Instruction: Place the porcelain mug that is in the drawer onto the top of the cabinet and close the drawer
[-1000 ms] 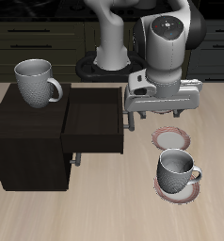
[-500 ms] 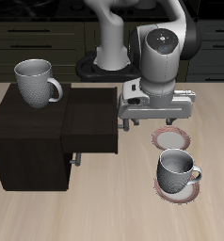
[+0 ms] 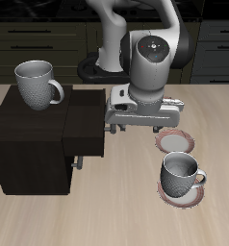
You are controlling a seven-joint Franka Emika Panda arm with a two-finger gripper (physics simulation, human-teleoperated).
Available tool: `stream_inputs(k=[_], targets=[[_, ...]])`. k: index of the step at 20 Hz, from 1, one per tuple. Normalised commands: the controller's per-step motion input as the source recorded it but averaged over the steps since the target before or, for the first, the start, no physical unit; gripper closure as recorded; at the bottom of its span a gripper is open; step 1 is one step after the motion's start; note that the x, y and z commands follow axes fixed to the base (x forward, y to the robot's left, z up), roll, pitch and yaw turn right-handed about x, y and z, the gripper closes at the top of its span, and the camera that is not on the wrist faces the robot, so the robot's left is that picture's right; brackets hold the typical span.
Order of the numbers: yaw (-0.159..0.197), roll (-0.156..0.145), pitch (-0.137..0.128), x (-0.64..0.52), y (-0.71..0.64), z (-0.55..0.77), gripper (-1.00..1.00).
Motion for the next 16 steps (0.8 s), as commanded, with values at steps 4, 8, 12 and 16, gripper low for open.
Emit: stream_inputs(k=[4, 8, 12, 16], targets=[[-0.01, -0.064, -0.015, 0.04, -0.45, 0.05, -1.0], [-0.013, -0.046, -0.011, 0.02, -0.42, 0.04, -1.0], [-0.025, -0.067, 0.004, 0.07, -0.58, -0.11, -1.0], [-0.001, -0.054, 0.012, 0.04, -0.43, -0.16, -1.0]])
